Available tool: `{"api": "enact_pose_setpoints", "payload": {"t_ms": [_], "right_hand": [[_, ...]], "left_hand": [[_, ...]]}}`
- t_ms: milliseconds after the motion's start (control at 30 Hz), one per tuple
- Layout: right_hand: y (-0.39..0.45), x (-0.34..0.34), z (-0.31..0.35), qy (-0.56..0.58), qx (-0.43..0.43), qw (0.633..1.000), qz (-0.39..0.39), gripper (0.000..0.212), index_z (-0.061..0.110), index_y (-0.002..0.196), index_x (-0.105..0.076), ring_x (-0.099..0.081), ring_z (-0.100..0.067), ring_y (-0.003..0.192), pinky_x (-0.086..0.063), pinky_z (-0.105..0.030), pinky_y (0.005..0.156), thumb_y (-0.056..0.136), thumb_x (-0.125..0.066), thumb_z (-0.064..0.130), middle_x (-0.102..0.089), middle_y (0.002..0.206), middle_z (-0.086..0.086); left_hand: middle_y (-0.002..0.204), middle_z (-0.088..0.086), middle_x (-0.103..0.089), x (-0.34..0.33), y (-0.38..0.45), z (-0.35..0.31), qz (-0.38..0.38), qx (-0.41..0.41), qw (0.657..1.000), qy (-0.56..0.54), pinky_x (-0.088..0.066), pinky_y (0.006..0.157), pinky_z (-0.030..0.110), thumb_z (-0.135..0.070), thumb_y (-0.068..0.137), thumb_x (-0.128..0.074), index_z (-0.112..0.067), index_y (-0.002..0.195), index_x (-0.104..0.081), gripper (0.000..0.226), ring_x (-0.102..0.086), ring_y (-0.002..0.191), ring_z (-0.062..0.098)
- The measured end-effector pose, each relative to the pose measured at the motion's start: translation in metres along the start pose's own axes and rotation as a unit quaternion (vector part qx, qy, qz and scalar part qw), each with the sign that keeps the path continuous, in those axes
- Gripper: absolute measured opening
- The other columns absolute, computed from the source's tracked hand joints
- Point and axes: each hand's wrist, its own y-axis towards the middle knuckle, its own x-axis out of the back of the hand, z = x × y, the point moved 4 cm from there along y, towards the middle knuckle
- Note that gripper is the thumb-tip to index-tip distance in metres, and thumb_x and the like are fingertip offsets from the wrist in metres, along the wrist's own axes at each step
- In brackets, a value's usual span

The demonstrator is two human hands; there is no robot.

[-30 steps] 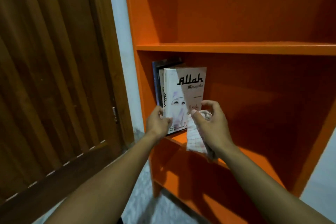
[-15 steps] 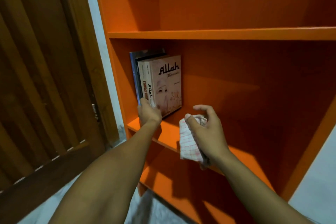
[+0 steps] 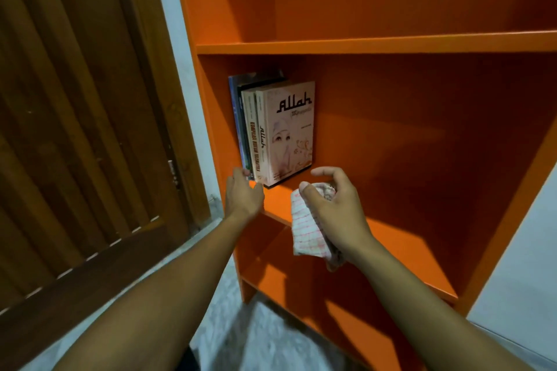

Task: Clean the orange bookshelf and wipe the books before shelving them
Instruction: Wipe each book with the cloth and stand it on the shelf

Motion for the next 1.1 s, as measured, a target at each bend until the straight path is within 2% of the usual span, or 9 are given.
{"api": "enact_pose_setpoints", "payload": {"t_ms": [100,200,333,433,533,667,833,967,1100], "right_hand": [[-0.010,-0.011,-0.001,0.004,-0.023,1.000,0.016,0.020,0.036,0.100,-0.055,-0.065,-0.036,0.079,-0.054,-0.051,0.069,0.087,-0.071,0.032,-0.069,0.091,-0.012],[-0.018,-0.020,-0.006,0.000,-0.047,0.999,0.024,0.020,0.036,0.100,-0.055,-0.066,-0.032,0.084,-0.054,-0.046,0.071,0.088,-0.070,0.031,-0.068,0.095,-0.008],[-0.031,-0.035,-0.012,0.000,-0.074,0.995,0.061,0.019,0.026,0.103,-0.057,-0.050,-0.022,0.059,-0.042,-0.039,0.059,0.089,-0.070,0.030,-0.062,0.077,-0.009],[-0.044,-0.048,-0.018,0.002,-0.091,0.992,0.085,0.015,0.022,0.096,-0.061,-0.050,-0.019,0.056,-0.040,-0.035,0.057,0.087,-0.071,0.028,-0.060,0.068,-0.005],[-0.061,-0.060,-0.031,-0.006,-0.107,0.988,0.113,0.014,0.017,0.095,-0.063,-0.055,-0.018,0.064,-0.044,-0.032,0.060,0.087,-0.072,0.025,-0.064,0.076,-0.004],[-0.085,-0.077,-0.058,-0.039,-0.133,0.979,0.151,0.011,0.025,0.089,-0.063,-0.056,-0.016,0.063,-0.045,-0.032,0.060,0.084,-0.072,0.029,-0.065,0.076,0.001],[-0.123,-0.094,-0.096,-0.068,-0.162,0.956,0.235,0.010,0.020,0.096,-0.062,-0.053,-0.016,0.060,-0.041,-0.028,0.054,0.090,-0.069,0.025,-0.061,0.073,-0.002],[-0.138,-0.100,-0.125,-0.075,-0.189,0.942,0.268,0.017,0.014,0.105,-0.064,-0.049,-0.003,0.054,-0.037,-0.020,0.052,0.091,-0.069,0.021,-0.054,0.068,0.011],[-0.135,-0.109,-0.135,-0.054,-0.187,0.942,0.273,0.017,0.010,0.104,-0.064,-0.048,-0.005,0.054,-0.038,-0.021,0.052,0.090,-0.070,0.018,-0.053,0.065,0.009]], "left_hand": [[0.125,0.017,-0.053,0.022,-0.021,0.023,0.004,-0.011,1.000,0.025,-0.049,0.086,0.041,-0.024,0.096,-0.060,-0.009,0.128,-0.046,0.038,-0.057,0.110,0.030],[0.122,0.016,-0.057,0.037,-0.023,0.027,0.008,-0.002,1.000,0.029,-0.050,0.085,0.040,-0.026,0.097,-0.060,-0.010,0.127,-0.048,0.036,-0.058,0.106,0.029],[0.118,0.016,-0.060,0.042,-0.032,0.015,0.042,0.008,0.999,0.011,-0.047,0.080,0.038,-0.025,0.099,-0.056,-0.010,0.122,-0.052,0.028,-0.059,0.103,0.032],[0.108,0.012,-0.064,0.045,-0.057,0.024,0.044,-0.021,0.999,0.013,-0.048,0.082,0.036,-0.017,0.097,-0.055,-0.010,0.112,-0.057,0.017,-0.060,0.098,0.029],[0.103,0.008,-0.066,0.041,-0.092,0.067,0.049,0.006,0.999,0.023,-0.050,0.082,0.036,-0.018,0.095,-0.053,-0.015,0.106,-0.057,0.011,-0.061,0.094,0.026],[0.103,0.010,-0.063,0.025,-0.155,0.151,0.104,0.098,0.989,0.038,-0.041,0.069,0.028,-0.021,0.098,-0.053,-0.011,0.114,-0.054,0.018,-0.056,0.086,0.022],[0.097,0.011,-0.063,-0.006,-0.248,0.260,0.214,0.252,0.942,0.055,-0.046,0.063,0.025,-0.018,0.093,-0.065,-0.009,0.121,-0.048,0.034,-0.059,0.081,0.020],[0.121,0.014,-0.061,-0.022,-0.303,0.324,0.279,0.285,0.906,0.143,-0.046,0.082,0.029,-0.022,0.090,-0.067,-0.006,0.126,-0.049,0.043,-0.061,0.109,0.030],[0.134,0.015,-0.050,-0.049,-0.340,0.393,0.360,0.313,0.852,0.215,-0.051,0.090,0.042,-0.042,0.091,-0.051,-0.012,0.140,-0.038,0.059,-0.056,0.115,0.038]]}}
